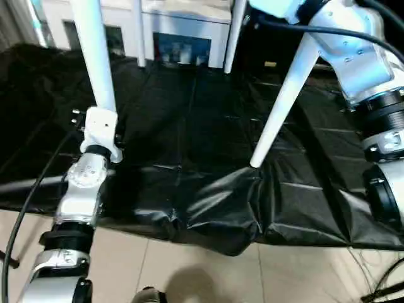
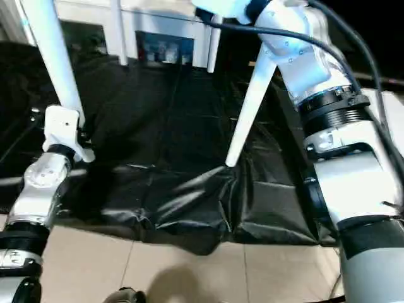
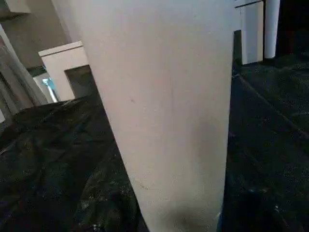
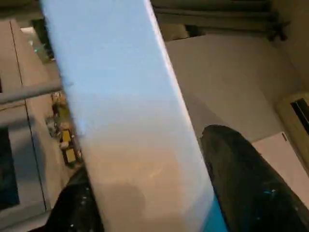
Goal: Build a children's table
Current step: Flip table
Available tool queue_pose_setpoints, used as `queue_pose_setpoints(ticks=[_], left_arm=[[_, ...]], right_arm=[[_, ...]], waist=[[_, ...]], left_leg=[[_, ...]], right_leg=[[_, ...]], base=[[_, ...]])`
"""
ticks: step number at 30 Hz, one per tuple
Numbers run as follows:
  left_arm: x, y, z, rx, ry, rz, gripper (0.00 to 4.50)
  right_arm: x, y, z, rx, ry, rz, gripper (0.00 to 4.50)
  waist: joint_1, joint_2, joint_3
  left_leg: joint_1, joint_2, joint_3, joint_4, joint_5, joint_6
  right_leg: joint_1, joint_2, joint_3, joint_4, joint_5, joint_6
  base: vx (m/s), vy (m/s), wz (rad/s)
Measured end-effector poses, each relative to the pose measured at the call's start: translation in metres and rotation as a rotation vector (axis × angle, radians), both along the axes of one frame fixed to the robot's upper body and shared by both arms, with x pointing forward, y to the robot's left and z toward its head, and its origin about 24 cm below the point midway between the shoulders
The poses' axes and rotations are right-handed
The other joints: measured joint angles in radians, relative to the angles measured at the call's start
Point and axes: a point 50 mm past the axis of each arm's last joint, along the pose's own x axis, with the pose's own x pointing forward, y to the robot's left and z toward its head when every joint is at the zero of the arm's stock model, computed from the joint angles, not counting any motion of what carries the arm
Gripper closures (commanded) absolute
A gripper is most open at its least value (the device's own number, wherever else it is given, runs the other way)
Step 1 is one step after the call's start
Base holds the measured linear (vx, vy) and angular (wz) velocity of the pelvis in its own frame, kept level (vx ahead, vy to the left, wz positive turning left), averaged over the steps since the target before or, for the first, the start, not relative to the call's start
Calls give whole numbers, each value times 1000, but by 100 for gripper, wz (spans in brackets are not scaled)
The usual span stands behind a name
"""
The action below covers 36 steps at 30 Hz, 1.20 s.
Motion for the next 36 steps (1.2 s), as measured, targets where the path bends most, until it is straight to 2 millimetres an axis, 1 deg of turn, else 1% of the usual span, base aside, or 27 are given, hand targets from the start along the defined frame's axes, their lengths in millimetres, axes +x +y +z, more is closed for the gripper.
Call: queue_pose_setpoints(ticks=[2, 4, 6, 7, 8, 9, 11, 14, 16, 17, 18, 19, 21, 22, 23, 24, 25, 26, 27, 28, 29, 30, 31, 32, 34, 35, 36], left_arm=[[2, 0, 0, -3, -3, -4, 290], [5, 3, 1, 0, -1, 0, 290], [8, 1, 3, 0, 7, -20, 289], [9, 0, 3, 2, 9, -30, 289], [9, -1, 2, 1, 10, -31, 289], [9, -1, 2, 2, 9, -33, 289], [9, -1, 2, 3, 8, -37, 289], [9, -2, 1, 5, -2, -44, 289], [10, -3, 1, 9, -6, -45, 289], [10, -3, 0, 12, -8, -45, 289], [9, -3, -1, 15, -12, -40, 289], [8, -3, -3, 16, -14, -37, 289], [6, -1, -3, 23, -23, -30, 289], [5, 2, -4, 27, -20, -21, 289], [4, 8, -6, 31, -6, -5, 289], [4, 10, -9, 21, 12, 6, 289], [4, 9, -9, 23, 15, -7, 289], [5, 6, -9, 29, 18, -22, 289], [4, 5, -11, 33, 27, -28, 289], [4, 6, -11, 32, 25, -20, 289], [4, 8, -11, 34, 25, -9, 289], [2, 12, -12, 37, 21, 4, 289], [2, 14, -12, 41, 22, 9, 289], [1, 15, -12, 43, 23, 13, 289], [1, 15, -12, 43, 22, 11, 289], [2, 14, -12, 44, 20, 9, 289], [2, 14, -11, 46, 20, 6, 289]], right_arm=[[0, 0, 1, 9, 3, 3, 150], [-5, 14, -4, -25, 3, 99, 133], [-11, 29, -4, -26, -4, 181, 109], [-13, 33, -4, -22, -1, 206, 109], [-14, 35, -3, -9, 10, 233, 96], [-16, 34, -4, 13, 23, 257, 96], [-17, 32, -7, 52, 30, 278, 65], [-21, 31, -19, 180, 14, 325, 58], [-27, 30, -25, 221, 9, 371, 57], [-29, 28, -27, 227, 9, 388, 57], [-34, 27, -30, 240, 13, 417, 57], [-37, 26, -33, 246, 18, 433, 57], [-42, 23, -38, 269, 36, 466, 57], [-50, 25, -37, 337, 41, 544, 57], [-66, 36, -33, 446, 17, 675, 57], [-84, 52, -29, 476, -17, 804, 57], [-92, 60, -27, 460, -28, 852, 57], [-95, 62, -26, 454, -31, 864, 57], [-94, 62, -26, 455, -26, 861, 57], [-94, 62, -26, 455, -27, 850, 57], [-93, 60, -26, 456, -28, 834, 57], [-90, 56, -27, 465, -24, 804, 57], [-88, 53, -27, 471, -18, 786, 57], [-86, 52, -27, 477, -15, 777, 57], [-86, 50, -26, 481, -12, 773, 57], [-87, 50, -25, 481, -11, 774, 57], [-88, 50, -24, 480, -13, 777, 57]], waist=[[3, 0, 0], [4, 1, 0], [7, 1, 0], [8, 1, 0], [8, 0, 0], [8, 0, 0], [9, -1, -1], [11, -1, -1], [14, -4, -3], [14, -5, -4], [13, -7, -5], [12, -6, -4], [7, -9, -6], [6, -10, -6], [2, -5, -6], [-1, 1, -8], [2, 5, -8], [4, 3, -9], [5, 2, -10], [3, 3, -9], [-1, 5, -8], [-4, 10, -6], [-4, 13, -5], [-4, 13, -5], [-3, 13, -5], [0, 13, -5], [5, 13, -4]], left_leg=[[0, 0, 0, 0, 0, 0], [0, 1, 0, -1, 0, 0], [0, 2, -2, -3, 0, 0], [0, 3, -2, -3, 0, 0], [0, 3, -2, -3, 0, 0], [0, 3, -2, -2, 0, 0], [0, 3, -1, -2, 0, 0], [0, 3, -1, -2, 0, 0], [1, 3, -1, -2, 0, 0], [3, 3, -2, -2, 0, 0], [8, 5, -2, -2, 0, 0], [14, 5, -3, -3, 0, 0], [22, 5, -5, -4, -1, 1], [26, 6, -6, -6, -1, 1], [32, 5, -6, -9, -1, 1], [37, 4, -8, -9, -1, 1], [37, 2, -17, -9, -1, 1], [41, 2, -22, -10, -1, 0], [51, 2, -24, -13, -1, 0], [54, 2, -25, -14, -1, 0], [54, 2, -30, -14, -2, -1], [54, 2, -40, -16, -2, -1], [54, 2, -46, -18, -2, -1], [54, 2, -50, -22, -2, -1], [55, 2, -49, -33, -2, -1], [56, 3, -44, -40, -2, -1], [60, 5, -35, -52, -2, -1]], right_leg=[[-1, 0, 0, 1, 2, 2], [-4, 1, 0, 2, 5, 6], [-4, 1, -3, 2, 6, 7], [-4, 1, -4, 2, 6, 7], [-3, 1, -4, 2, 6, 7], [-2, 1, -4, 1, 6, 7], [-2, 1, -3, 0, 6, 7], [-1, 1, -3, -1, 5, 7], [1, 1, -4, -2, 3, 7], [3, 1, -5, -3, 2, 8], [9, 2, -6, -6, 2, 8], [14, 2, -7, -8, 1, 8], [17, 2, -11, -12, 1, 8], [20, 2, -13, -15, 1, 8], [22, 0, -13, -16, 1, 9], [23, -1, -15, -16, 0, 11], [27, -1, -19, -17, 0, 11], [28, 1, -22, -19, 0, 11], [34, 2, -23, -20, -1, 12], [34, 2, -24, -20, -1, 12], [34, 2, -28, -23, -1, 12], [35, 1, -39, -31, -1, 11], [36, 1, -47, -36, -4, 7], [35, 2, -52, -37, -8, 0], [35, 2, -55, -35, -15, -13], [33, 2, -55, -33, -19, -19], [30, 2, -55, -32, -24, -27]], base=[[0, 0, 0], [0, 0, 0], [0, 0, 0], [0, 0, 0], [0, 0, 0], [0, 0, 0], [0, 0, 0], [0, 0, 0], [0, 0, 0], [0, 0, 0], [0, 0, 0], [0, 0, 0], [0, 0, 0], [0, 0, 0], [0, 0, 0], [-13, 7, -23], [-13, 7, -23], [0, 0, 0], [-51, -22, -4], [-51, -22, -4], [-58, -5, -19], [-71, 14, -24], [-71, 14, -24], [-74, 13, -19], [-63, -10, -11], [-65, -35, -2], [-71, -54, 2]])
